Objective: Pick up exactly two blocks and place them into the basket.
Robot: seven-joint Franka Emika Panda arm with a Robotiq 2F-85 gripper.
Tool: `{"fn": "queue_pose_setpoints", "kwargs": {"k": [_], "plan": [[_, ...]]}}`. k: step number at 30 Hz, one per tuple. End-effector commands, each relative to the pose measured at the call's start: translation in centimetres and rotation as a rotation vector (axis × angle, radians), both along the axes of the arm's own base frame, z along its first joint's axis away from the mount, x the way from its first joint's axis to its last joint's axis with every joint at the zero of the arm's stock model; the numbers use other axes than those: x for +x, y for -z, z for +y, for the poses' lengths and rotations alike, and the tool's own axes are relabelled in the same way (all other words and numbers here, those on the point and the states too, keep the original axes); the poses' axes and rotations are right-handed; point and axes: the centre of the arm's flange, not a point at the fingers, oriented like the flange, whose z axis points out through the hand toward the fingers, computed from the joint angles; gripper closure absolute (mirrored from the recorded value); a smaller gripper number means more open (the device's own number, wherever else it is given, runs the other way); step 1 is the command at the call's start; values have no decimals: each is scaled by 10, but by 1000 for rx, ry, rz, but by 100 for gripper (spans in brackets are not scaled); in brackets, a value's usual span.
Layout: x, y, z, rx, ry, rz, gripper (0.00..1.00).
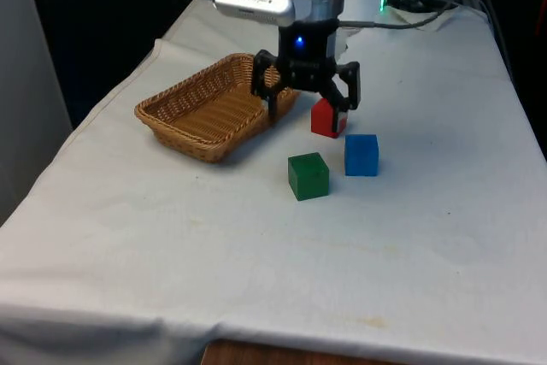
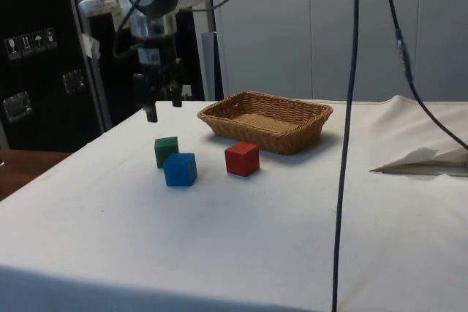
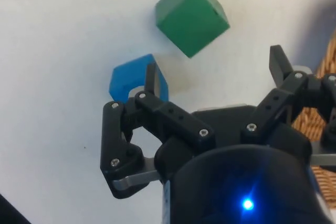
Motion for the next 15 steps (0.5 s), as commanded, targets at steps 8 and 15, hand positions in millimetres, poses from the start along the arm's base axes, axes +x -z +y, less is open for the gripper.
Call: {"fn": "queue_pose_setpoints", "kwargs": {"k": [8,15], "plan": [[5,24,5,23,22,-15,0],[4,40,5,27,39,-15,0]]}}
